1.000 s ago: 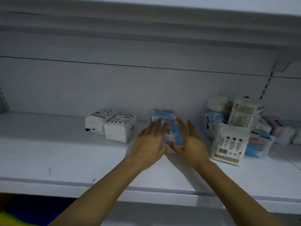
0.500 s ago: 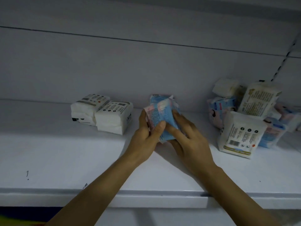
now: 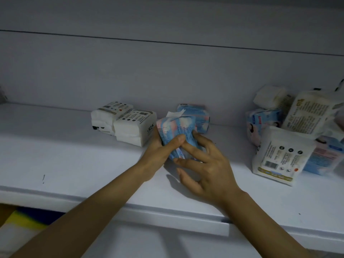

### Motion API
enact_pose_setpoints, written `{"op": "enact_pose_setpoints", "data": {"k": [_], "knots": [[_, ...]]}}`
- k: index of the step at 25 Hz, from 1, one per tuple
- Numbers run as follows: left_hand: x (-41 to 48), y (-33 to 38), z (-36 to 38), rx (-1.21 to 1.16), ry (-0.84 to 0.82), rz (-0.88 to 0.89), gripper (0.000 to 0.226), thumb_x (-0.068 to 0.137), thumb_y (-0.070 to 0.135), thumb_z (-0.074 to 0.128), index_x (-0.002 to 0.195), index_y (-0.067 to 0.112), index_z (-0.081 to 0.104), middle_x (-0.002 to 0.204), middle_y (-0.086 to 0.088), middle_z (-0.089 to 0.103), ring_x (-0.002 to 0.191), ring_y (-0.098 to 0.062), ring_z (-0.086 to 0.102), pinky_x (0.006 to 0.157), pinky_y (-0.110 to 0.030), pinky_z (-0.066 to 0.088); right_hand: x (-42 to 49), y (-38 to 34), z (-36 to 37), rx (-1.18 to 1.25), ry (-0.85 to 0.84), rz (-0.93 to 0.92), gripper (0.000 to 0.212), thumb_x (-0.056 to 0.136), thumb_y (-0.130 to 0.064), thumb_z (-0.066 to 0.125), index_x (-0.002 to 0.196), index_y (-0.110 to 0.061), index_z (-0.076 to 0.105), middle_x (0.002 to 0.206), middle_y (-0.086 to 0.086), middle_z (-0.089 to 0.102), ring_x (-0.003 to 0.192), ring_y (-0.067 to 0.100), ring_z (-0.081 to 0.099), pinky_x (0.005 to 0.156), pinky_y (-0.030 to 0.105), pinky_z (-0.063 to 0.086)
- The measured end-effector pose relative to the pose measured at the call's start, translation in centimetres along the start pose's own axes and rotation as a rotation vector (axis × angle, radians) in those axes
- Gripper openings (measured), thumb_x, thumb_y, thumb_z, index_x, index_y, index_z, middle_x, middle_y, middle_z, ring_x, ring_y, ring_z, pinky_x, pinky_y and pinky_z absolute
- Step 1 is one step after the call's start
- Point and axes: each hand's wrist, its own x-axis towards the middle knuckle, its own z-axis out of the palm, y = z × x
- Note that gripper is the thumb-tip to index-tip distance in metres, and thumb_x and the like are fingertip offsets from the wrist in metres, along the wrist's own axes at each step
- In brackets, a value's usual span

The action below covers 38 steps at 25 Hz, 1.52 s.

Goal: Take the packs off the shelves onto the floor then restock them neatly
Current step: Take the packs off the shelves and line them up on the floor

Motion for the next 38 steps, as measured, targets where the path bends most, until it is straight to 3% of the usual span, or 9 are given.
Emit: {"op": "enact_pose_setpoints", "data": {"k": [6, 11, 16, 22, 26, 29, 31, 34, 38], "knots": [[-1.0, 1.1, 1.5, 0.022, 0.154, -0.015, 0.072, 0.077, 0.046, 0.074, 0.135, 0.013, 0.047, 0.126, -0.012, 0.063, 0.107, -0.02, 0.066, 0.079, -0.025, 0.055, 0.0, -0.1, -1.0, 0.052, 0.0, -0.001, 0.026, 0.086, -0.029, 0.056, 0.098, -0.018, 0.076, 0.127, 0.006, 0.063, 0.121, 0.039, 0.054, 0.096, 0.043, 0.049], [-7.8, 4.2, 4.1, 0.068, 0.316, 0.145, 0.058, 0.079, 0.041, 0.065, 0.13, 0.024, 0.044, 0.122, -0.004, 0.064, 0.106, -0.019, 0.066, 0.081, -0.031, 0.056, -1.2, -1.8, -4.9, 0.084, 0.06, -0.238, 0.026, 0.082, -0.024, 0.066, 0.106, -0.016, 0.069, 0.137, 0.013, 0.054, 0.127, 0.045, 0.046, 0.095, 0.046, 0.046], [-17.6, 5.1, 4.4, 0.122, 0.517, 0.283, 0.066, 0.073, 0.045, 0.065, 0.129, 0.019, 0.043, 0.122, -0.007, 0.062, 0.107, -0.021, 0.065, 0.076, -0.027, 0.056, -3.0, -7.1, -6.3, 0.489, 0.137, -0.155, 0.05, 0.088, -0.044, 0.062, 0.129, -0.018, 0.049, 0.144, 0.014, 0.043, 0.133, 0.03, 0.043, 0.1, 0.042, 0.047], [-27.4, 3.2, 4.0, 0.053, 0.777, 0.159, 0.101, 0.062, 0.064, 0.078, 0.138, 0.01, 0.039, 0.127, -0.023, 0.057, 0.114, -0.041, 0.058, 0.092, -0.053, 0.05, -5.5, -15.8, -6.2, 0.957, -0.226, 0.033, 0.094, 0.068, -0.07, 0.061, 0.144, -0.034, 0.02, 0.148, -0.002, 0.034, 0.131, 0.01, 0.041, 0.087, 0.034, 0.056], [-32.2, 2.0, 2.6, 0.033, 0.917, 0.14, 0.078, 0.067, 0.057, 0.071, 0.13, 0.017, 0.049, 0.122, -0.008, 0.065, 0.113, -0.025, 0.063, 0.087, -0.037, 0.054, -6.4, -20.2, -4.8, 0.788, -0.109, -0.155, 0.073, 0.082, -0.05, 0.062, 0.142, -0.022, 0.032, 0.146, 0.009, 0.043, 0.128, 0.021, 0.049, 0.085, 0.032, 0.057], [-35.5, 1.4, 0.6, -0.012, 0.99, 0.055, 0.098, 0.054, 0.066, 0.081, 0.133, 0.018, 0.047, 0.124, -0.006, 0.065, 0.115, -0.028, 0.062, 0.088, -0.043, 0.055, -6.0, -22.7, -2.6, 0.544, -0.031, -0.38, 0.064, 0.082, -0.031, 0.071, 0.135, -0.019, 0.039, 0.139, 0.018, 0.051, 0.125, 0.036, 0.052, 0.088, 0.045, 0.055], [-37.2, 1.0, -1.6, -0.023, 1.049, 0.007, 0.11, 0.05, 0.074, 0.077, 0.139, 0.017, 0.042, 0.127, -0.01, 0.062, 0.114, -0.031, 0.062, 0.091, -0.052, 0.053, -5.8, -24.7, -0.7, 0.502, -0.038, -0.434, 0.048, 0.093, -0.031, 0.052, 0.137, -0.02, 0.037, 0.138, 0.019, 0.051, 0.125, 0.04, 0.051, 0.091, 0.05, 0.052], [-39.3, -0.1, -5.8, -0.038, 1.089, -0.029, 0.096, 0.061, 0.07, 0.073, 0.137, 0.019, 0.045, 0.127, -0.01, 0.062, 0.113, -0.031, 0.063, 0.09, -0.056, 0.052, -6.0, -28.1, 2.5, 0.488, -0.096, -0.446, 0.042, 0.102, -0.037, 0.028, 0.14, -0.021, 0.035, 0.138, 0.017, 0.052, 0.125, 0.039, 0.051, 0.095, 0.048, 0.048], [-42.1, -3.0, -11.5, -0.149, 1.124, -0.127, 0.086, 0.065, 0.065, 0.074, 0.134, 0.02, 0.05, 0.125, -0.013, 0.063, 0.11, -0.033, 0.064, 0.089, -0.057, 0.052, -6.6, -32.9, 6.3, 0.522, -0.307, -0.438, 0.064, 0.082, -0.04, 0.062, 0.138, -0.02, 0.036, 0.137, 0.018, 0.053, 0.124, 0.04, 0.052, 0.094, 0.052, 0.047]]}}
